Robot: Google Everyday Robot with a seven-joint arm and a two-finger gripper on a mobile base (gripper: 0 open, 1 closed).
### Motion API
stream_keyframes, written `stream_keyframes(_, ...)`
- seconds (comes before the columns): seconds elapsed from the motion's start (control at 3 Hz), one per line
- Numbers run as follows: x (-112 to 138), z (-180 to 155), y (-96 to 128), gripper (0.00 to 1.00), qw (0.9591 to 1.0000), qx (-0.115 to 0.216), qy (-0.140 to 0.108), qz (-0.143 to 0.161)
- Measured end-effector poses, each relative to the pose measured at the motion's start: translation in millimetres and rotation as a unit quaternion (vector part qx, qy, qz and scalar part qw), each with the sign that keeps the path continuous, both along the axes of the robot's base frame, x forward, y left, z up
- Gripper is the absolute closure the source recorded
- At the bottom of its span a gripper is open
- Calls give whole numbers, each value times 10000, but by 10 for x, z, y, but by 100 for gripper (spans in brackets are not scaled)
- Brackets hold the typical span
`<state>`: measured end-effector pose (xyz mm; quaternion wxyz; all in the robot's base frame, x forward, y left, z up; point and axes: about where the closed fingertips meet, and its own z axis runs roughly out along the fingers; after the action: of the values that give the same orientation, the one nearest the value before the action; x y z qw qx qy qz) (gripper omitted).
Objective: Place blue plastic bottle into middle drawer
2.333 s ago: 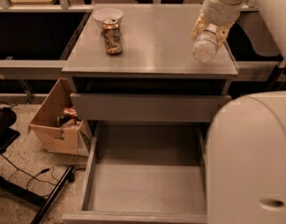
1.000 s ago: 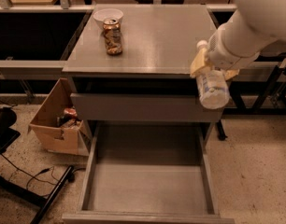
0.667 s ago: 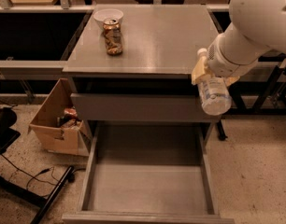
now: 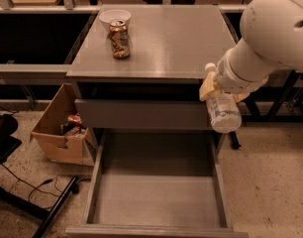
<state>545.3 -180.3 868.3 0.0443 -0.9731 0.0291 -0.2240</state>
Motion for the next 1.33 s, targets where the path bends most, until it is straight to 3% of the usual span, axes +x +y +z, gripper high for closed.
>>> stream_keyframes(0.33,-187,-573,97,100,9989,33,250,404)
stream_keyframes(0.67,-427,-1684,143,100,9906,-284,426,1268)
stream_keyframes(1.0,-406,-2355,132,100,9827,-460,315,1765)
stream_keyframes(1.33,-228,-2881,264,100,9729,-458,195,2259)
